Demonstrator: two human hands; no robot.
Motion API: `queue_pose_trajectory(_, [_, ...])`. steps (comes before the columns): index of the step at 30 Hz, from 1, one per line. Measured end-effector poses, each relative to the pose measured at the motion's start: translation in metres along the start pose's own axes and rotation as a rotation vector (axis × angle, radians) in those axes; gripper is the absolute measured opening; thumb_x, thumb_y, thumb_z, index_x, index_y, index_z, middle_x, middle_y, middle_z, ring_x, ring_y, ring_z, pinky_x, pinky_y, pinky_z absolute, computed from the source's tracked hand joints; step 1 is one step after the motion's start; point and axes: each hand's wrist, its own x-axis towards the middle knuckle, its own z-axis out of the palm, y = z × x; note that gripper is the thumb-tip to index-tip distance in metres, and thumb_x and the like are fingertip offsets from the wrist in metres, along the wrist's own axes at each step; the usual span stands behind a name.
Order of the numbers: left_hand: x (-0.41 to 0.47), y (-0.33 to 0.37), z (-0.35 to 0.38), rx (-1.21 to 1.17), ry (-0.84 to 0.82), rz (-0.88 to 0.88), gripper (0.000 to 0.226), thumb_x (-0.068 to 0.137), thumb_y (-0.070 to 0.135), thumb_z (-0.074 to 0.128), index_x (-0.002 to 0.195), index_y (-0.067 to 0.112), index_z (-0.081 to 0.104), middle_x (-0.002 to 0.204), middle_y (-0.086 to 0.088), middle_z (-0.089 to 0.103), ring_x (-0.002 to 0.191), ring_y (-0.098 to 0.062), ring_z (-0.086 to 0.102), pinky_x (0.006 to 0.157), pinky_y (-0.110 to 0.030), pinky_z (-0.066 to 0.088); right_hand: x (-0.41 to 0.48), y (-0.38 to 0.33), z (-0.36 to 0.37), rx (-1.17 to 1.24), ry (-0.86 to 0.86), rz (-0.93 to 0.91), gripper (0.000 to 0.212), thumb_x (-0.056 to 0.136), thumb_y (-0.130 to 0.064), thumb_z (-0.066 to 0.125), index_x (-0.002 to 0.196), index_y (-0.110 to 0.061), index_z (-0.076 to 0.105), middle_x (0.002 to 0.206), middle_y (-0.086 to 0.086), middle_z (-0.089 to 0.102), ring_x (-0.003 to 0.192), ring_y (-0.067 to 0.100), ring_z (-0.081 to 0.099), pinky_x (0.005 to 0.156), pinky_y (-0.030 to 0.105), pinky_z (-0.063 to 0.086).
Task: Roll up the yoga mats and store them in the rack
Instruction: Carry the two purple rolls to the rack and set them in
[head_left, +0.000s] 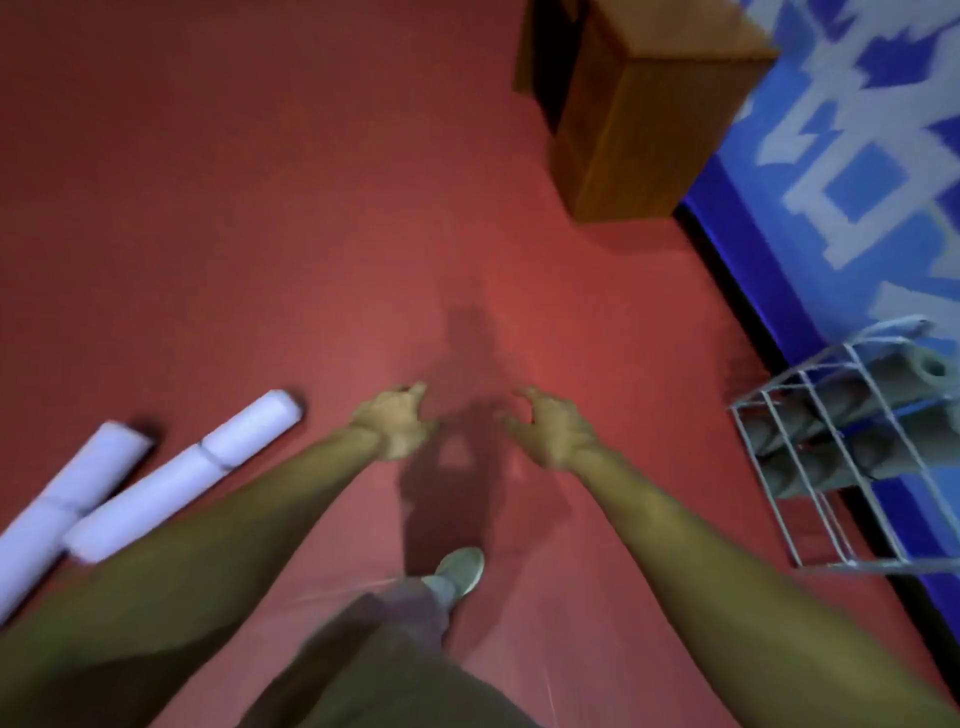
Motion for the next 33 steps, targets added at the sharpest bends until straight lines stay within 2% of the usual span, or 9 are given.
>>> queue_pose_trajectory(3, [-0.074,-0.086,0.01,-0.067,0.1,-0.125,0.071,0.098,0.061,0.049,0.155,0.02,0.036,0.149,-0.018,0.049,0.135,-0.037,0.05,0.109,-0.044,0.042,-0.005,-0.073,0.064,-0.017,-0.068,-0.117,0.062,0.1,-0.05,0.057,0.151,-0.017,0.048,0.152,0.011,0.053,0.139,0.031,0.051,0.114,0.041,0.039])
queue_pose_trajectory(8, [-0.182,-0.21,0.014,-0.101,0.117,-0.284,0.071,0.099,0.06,0.048,0.155,0.019,0.035,0.153,-0.015,0.045,0.138,-0.035,0.046,0.111,-0.043,0.039,-0.038,-0.2,0.166,-0.073,-0.201,-0.232,0.067,0.1,-0.053,0.056,0.154,-0.016,0.042,0.153,0.013,0.052,0.139,0.032,0.05,0.114,0.038,0.039])
queue_pose_trajectory(11, [-0.226,-0.28,0.014,-0.166,0.147,-0.387,0.071,0.098,0.062,0.046,0.154,0.021,0.036,0.149,-0.015,0.049,0.133,-0.036,0.05,0.107,-0.047,0.043,-0.048,-0.266,0.211,-0.129,-0.262,-0.302,0.068,0.099,-0.058,0.052,0.154,-0.02,0.039,0.152,0.013,0.053,0.139,0.035,0.05,0.115,0.042,0.039])
queue_pose_trajectory(16, [-0.273,-0.393,0.009,-0.269,0.125,-0.461,0.07,0.098,0.063,0.046,0.155,0.024,0.034,0.151,-0.015,0.046,0.134,-0.035,0.05,0.108,-0.048,0.042,-0.045,-0.374,0.273,-0.139,-0.292,-0.315,0.071,0.095,-0.064,0.051,0.153,-0.026,0.041,0.153,0.008,0.052,0.139,0.034,0.049,0.114,0.047,0.04])
queue_pose_trajectory(21, [-0.31,-0.517,-0.016,-0.266,0.127,-0.502,0.069,0.1,0.06,0.045,0.157,0.024,0.032,0.154,-0.012,0.044,0.135,-0.034,0.049,0.107,-0.044,0.043,-0.03,-0.501,0.341,-0.042,-0.38,-0.285,0.067,0.1,-0.054,0.054,0.156,-0.023,0.037,0.152,0.012,0.052,0.138,0.033,0.05,0.114,0.043,0.04])
queue_pose_trajectory(24, [-0.32,-0.583,-0.039,-0.259,0.121,-0.542,0.069,0.1,0.062,0.043,0.156,0.024,0.032,0.153,-0.013,0.045,0.136,-0.034,0.047,0.109,-0.047,0.041,-0.017,-0.568,0.379,0.047,-0.428,-0.249,0.071,0.1,-0.053,0.055,0.159,-0.02,0.033,0.154,0.012,0.05,0.138,0.031,0.05,0.115,0.042,0.039])
queue_pose_trajectory(27, [-0.304,-0.64,-0.061,-0.259,0.103,-0.553,0.068,0.1,0.062,0.043,0.155,0.023,0.034,0.154,-0.012,0.044,0.136,-0.035,0.047,0.107,-0.046,0.042,0.008,-0.611,0.408,0.114,-0.444,-0.184,0.073,0.1,-0.053,0.055,0.161,-0.023,0.029,0.154,0.011,0.05,0.136,0.03,0.051,0.11,0.036,0.041])
queue_pose_trajectory(30, [-0.265,-0.688,-0.078,-0.266,0.068,-0.535,0.067,0.101,0.06,0.043,0.155,0.022,0.033,0.156,-0.011,0.042,0.134,-0.035,0.049,0.105,-0.044,0.043,0.052,-0.633,0.428,0.2,-0.439,-0.083,0.072,0.101,-0.051,0.056,0.16,-0.02,0.029,0.156,0.013,0.047,0.139,0.031,0.048,0.108,0.034,0.037])
queue_pose_trajectory(33, [-0.211,-0.73,-0.097,-0.254,0.026,-0.527,0.068,0.101,0.06,0.042,0.157,0.024,0.03,0.156,-0.01,0.041,0.133,-0.035,0.051,0.104,-0.044,0.044,0.107,-0.646,0.442,0.186,-0.415,-0.025,0.076,0.099,-0.053,0.057,0.16,-0.019,0.027,0.155,0.014,0.047,0.139,0.033,0.048,0.108,0.037,0.039])
